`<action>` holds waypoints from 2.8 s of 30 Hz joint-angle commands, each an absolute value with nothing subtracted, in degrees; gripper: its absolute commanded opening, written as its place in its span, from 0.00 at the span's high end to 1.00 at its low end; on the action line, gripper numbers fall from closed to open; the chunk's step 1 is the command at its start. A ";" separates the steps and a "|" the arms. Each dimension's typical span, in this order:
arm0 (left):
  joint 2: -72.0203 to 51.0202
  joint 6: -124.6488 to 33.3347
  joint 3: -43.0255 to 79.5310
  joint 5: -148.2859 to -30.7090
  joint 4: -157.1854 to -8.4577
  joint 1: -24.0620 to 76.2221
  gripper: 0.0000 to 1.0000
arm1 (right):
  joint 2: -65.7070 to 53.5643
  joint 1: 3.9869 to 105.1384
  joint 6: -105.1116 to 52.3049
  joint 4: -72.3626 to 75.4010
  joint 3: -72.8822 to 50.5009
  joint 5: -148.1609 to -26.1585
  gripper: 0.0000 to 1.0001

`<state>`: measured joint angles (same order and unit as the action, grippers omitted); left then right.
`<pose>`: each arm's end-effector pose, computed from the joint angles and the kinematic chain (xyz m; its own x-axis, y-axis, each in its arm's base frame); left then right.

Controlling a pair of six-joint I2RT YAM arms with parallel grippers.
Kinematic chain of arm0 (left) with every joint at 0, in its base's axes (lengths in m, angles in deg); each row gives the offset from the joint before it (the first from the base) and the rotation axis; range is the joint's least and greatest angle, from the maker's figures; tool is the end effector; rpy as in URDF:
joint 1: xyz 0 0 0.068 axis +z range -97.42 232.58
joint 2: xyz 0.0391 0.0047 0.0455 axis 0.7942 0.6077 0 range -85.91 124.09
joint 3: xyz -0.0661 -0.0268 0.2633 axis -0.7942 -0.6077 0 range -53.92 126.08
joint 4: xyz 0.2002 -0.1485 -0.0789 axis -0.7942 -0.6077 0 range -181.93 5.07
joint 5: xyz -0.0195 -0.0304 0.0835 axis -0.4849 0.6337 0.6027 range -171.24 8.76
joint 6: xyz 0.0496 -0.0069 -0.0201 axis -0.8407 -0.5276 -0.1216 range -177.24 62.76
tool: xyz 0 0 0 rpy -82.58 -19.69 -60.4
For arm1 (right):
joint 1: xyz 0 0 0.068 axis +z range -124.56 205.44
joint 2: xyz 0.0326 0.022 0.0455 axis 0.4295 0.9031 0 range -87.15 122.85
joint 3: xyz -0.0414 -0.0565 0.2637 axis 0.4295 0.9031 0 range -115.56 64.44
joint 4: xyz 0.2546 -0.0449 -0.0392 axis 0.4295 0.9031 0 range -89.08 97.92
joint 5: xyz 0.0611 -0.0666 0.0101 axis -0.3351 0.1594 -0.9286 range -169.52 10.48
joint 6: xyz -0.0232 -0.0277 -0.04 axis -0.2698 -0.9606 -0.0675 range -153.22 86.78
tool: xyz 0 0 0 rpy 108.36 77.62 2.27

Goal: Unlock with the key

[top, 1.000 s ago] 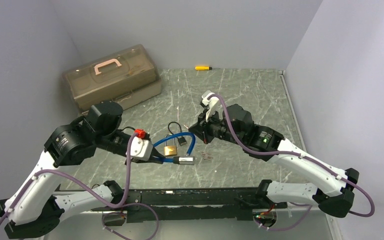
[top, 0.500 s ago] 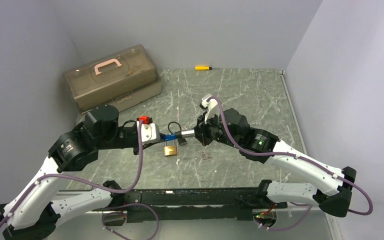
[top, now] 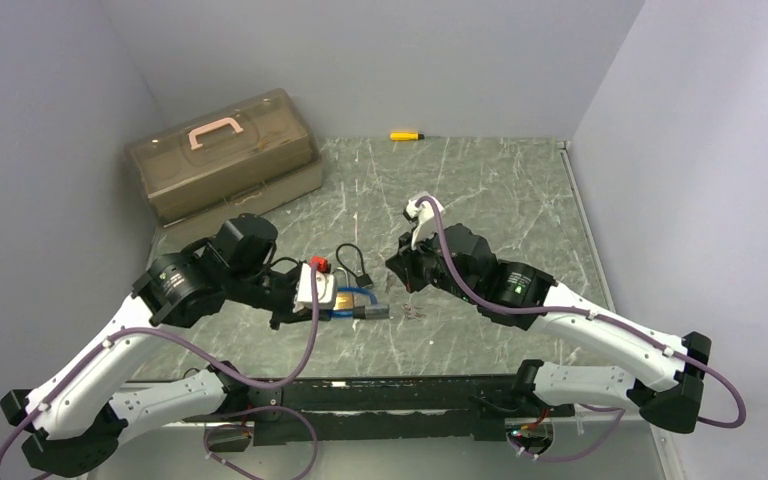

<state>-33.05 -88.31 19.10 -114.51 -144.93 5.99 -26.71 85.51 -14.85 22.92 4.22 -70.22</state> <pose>0.0886 -0.1222 0.3981 0.0858 0.5372 -0.8390 0.9954 -0.0103 0.0952 0.1228 0.2017 0.3610 -0.4250 -0.1149 -0.8979 -0.6814 0.6936 0.2338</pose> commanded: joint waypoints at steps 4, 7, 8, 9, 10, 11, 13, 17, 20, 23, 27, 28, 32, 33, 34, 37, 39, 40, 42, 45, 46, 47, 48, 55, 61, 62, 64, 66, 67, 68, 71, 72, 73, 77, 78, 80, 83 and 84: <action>-28.38 -97.08 19.92 -130.11 -156.11 6.02 0.95 | -29.49 81.74 -17.30 27.06 4.36 -58.14 1.00; -25.89 -100.21 20.18 -131.53 -160.30 6.00 0.92 | -30.81 79.44 -17.31 25.32 6.86 -59.89 1.00; -25.08 -100.57 19.84 -131.93 -161.26 6.02 0.92 | -31.30 79.05 -17.38 23.72 7.64 -61.14 1.00; -23.99 -102.65 19.75 -132.78 -163.82 6.03 0.93 | -31.31 78.88 -17.52 22.19 9.07 -62.05 1.00; -22.69 -104.83 19.80 -133.66 -165.90 6.00 0.93 | -30.91 78.85 -17.57 21.20 9.49 -62.38 1.00; -21.20 -106.54 19.92 -134.46 -167.88 6.06 0.93 | -30.13 78.80 -17.40 20.93 9.75 -62.31 1.00; -16.29 -110.05 21.11 -135.38 -172.19 6.03 0.93 | -28.86 78.80 -17.14 20.52 9.93 -62.33 1.00; -8.37 -109.85 24.50 -134.42 -175.21 6.12 0.94 | -29.81 78.64 -16.90 18.33 11.77 -62.57 1.00; -4.05 -112.25 25.73 -133.01 -175.19 6.48 0.92 | -30.74 78.21 -16.79 18.07 12.37 -62.25 1.00; 1.45 -113.84 27.29 -131.49 -175.19 7.45 0.89 | -32.00 77.64 -16.57 17.72 12.98 -62.02 1.00; 9.04 -116.06 31.10 -127.09 -174.92 9.31 0.80 | -33.81 76.53 -16.36 17.09 13.83 -62.14 1.00; 10.81 -116.01 32.47 -126.14 -174.21 9.92 0.77 | -34.27 76.16 -16.31 16.90 14.18 -62.26 1.00; 16.97 -115.50 39.89 -122.81 -172.16 12.50 0.70 | -35.92 74.97 -15.78 16.03 15.22 -63.24 1.00; 18.35 -116.11 41.56 -121.92 -172.12 12.84 0.69 | -36.16 74.68 -15.67 15.89 15.37 -63.60 1.00; 19.52 -116.49 43.16 -120.94 -172.26 13.08 0.68 | -36.35 74.39 -15.58 15.79 15.47 -63.92 1.00; 22.63 -117.31 46.14 -118.03 -171.72 13.21 0.65 | -36.83 73.75 -15.39 15.29 15.94 -64.61 1.00; 23.77 -117.57 46.62 -117.02 -170.88 13.26 0.65 | -37.17 73.35 -15.30 15.17 16.14 -64.94 1.00; 24.09 -117.46 46.38 -116.86 -170.21 13.22 0.66 | -37.22 73.13 -15.27 15.24 16.25 -64.98 1.00; 24.28 -117.38 45.27 -116.85 -168.69 13.29 0.66 | -37.65 72.79 -15.29 15.40 16.44 -65.16 1.00; 23.55 -116.90 42.61 -116.18 -165.18 13.30 0.68 | -38.31 72.18 -15.37 15.71 16.56 -65.08 1.00; 23.33 -116.84 41.91 -115.86 -164.23 13.26 0.68 | -38.44 72.04 -15.38 15.89 16.50 -65.10 1.00; 22.89 -116.51 40.84 -115.34 -162.48 13.26 0.70 | -38.66 71.89 -15.40 16.08 16.39 -65.10 1.00; 22.44 -116.22 39.89 -114.66 -161.01 13.28 0.72 | -38.74 71.80 -15.31 16.16 16.25 -65.18 1.00; 11.34 -113.14 30.54 -112.74 -148.64 13.72 1.00 | -39.79 71.59 -15.36 17.55 15.79 -64.55 1.00; 4.90 -114.56 24.74 -111.78 -151.45 13.96 1.00 | -41.75 71.35 -15.68 19.83 14.71 -63.88 1.00; 4.75 -113.74 23.65 -110.86 -151.42 14.19 1.00 | -42.18 71.28 -15.60 19.96 14.70 -63.88 1.00; 3.79 -110.91 19.67 -108.64 -147.23 14.90 0.98 | -42.77 71.24 -15.12 20.12 14.78 -63.96 1.00; 2.58 -108.25 17.00 -106.51 -142.66 15.38 0.98 | -43.12 71.26 -14.59 20.32 14.87 -64.06 1.00; 1.75 -106.97 16.64 -106.17 -140.69 15.88 0.99 | -43.38 71.25 -14.30 20.57 14.87 -64.22 1.00; 0.64 -105.60 16.55 -106.67 -139.12 17.00 1.00 | -43.61 71.24 -14.16 20.79 14.80 -64.49 1.00; -5.23 -106.04 16.73 -112.33 -137.01 20.53 1.00 | -44.63 71.29 -15.27 21.83 14.17 -66.10 1.00; -8.65 -108.40 16.68 -114.94 -137.78 21.67 1.00 | -44.96 71.28 -16.42 22.25 13.79 -67.83 1.00; -11.02 -111.63 16.96 -117.86 -139.42 22.37 1.00 | -45.23 71.24 -17.46 22.89 13.09 -69.75 1.00; -20.85 -123.95 17.34 -126.79 -148.25 25.01 1.00 | -45.87 71.27 -21.70 25.98 9.80 -81.13 1.00; -22.87 -126.14 17.48 -127.67 -150.00 25.00 1.00 | -45.80 71.21 -23.00 27.15 8.65 -84.35 1.00; -26.09 -128.33 18.77 -129.42 -152.98 25.07 1.00 | -45.06 71.31 -25.30 29.80 6.10 -91.81 1.00; -29.04 -127.44 20.07 -133.32 -155.56 25.07 1.00 | -42.13 71.23 -27.21 33.59 1.74 -100.91 1.00; -29.90 -125.80 19.43 -134.00 -154.85 25.07 1.00 | -40.86 71.26 -27.50 35.00 0.06 -102.44 1.00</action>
